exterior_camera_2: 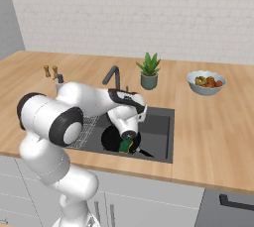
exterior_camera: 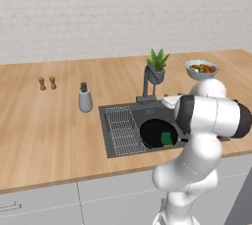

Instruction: Pick the pan and sponge and place them into the sink. Then turn on the water.

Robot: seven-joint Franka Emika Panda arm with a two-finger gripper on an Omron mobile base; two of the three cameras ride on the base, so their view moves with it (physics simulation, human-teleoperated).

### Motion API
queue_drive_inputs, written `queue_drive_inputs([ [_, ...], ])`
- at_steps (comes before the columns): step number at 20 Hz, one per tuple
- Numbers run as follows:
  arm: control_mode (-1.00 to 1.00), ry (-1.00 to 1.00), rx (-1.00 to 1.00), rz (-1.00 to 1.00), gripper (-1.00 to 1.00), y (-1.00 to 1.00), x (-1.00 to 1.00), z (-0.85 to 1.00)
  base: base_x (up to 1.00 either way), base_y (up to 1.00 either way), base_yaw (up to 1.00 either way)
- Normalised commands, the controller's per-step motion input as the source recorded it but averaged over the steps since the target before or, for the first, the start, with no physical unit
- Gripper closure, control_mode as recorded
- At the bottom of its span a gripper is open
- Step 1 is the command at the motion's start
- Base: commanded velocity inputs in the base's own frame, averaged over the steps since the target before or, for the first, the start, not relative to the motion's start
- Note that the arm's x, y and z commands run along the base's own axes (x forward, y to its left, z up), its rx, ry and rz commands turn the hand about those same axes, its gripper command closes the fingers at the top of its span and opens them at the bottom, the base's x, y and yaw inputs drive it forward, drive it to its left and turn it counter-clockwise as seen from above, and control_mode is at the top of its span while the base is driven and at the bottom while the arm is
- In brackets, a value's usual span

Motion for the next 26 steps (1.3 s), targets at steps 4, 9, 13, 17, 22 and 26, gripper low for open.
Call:
queue_drive_inputs([
  [4, -1.00, 0.00, 0.00, 0.10, -1.00, 0.04, 0.39, 0.00, 0.00, 0.00, 0.00],
  [9, -1.00, -0.01, 0.00, 0.01, -1.00, 0.08, 0.33, -0.09, 0.00, 0.00, 0.00],
  [13, -1.00, -0.03, 0.00, 0.00, -1.00, 0.10, 0.34, -0.09, 0.00, 0.00, 0.00],
  [17, -1.00, -0.05, 0.00, 0.00, -1.00, 0.14, 0.23, -0.19, 0.00, 0.00, 0.00],
  [22, -1.00, -0.06, 0.00, 0.00, -1.00, 0.00, 0.15, -0.14, 0.00, 0.00, 0.00],
  [26, -1.00, -0.04, 0.00, 0.00, -1.00, 0.00, 0.13, -0.03, 0.00, 0.00, 0.00],
])
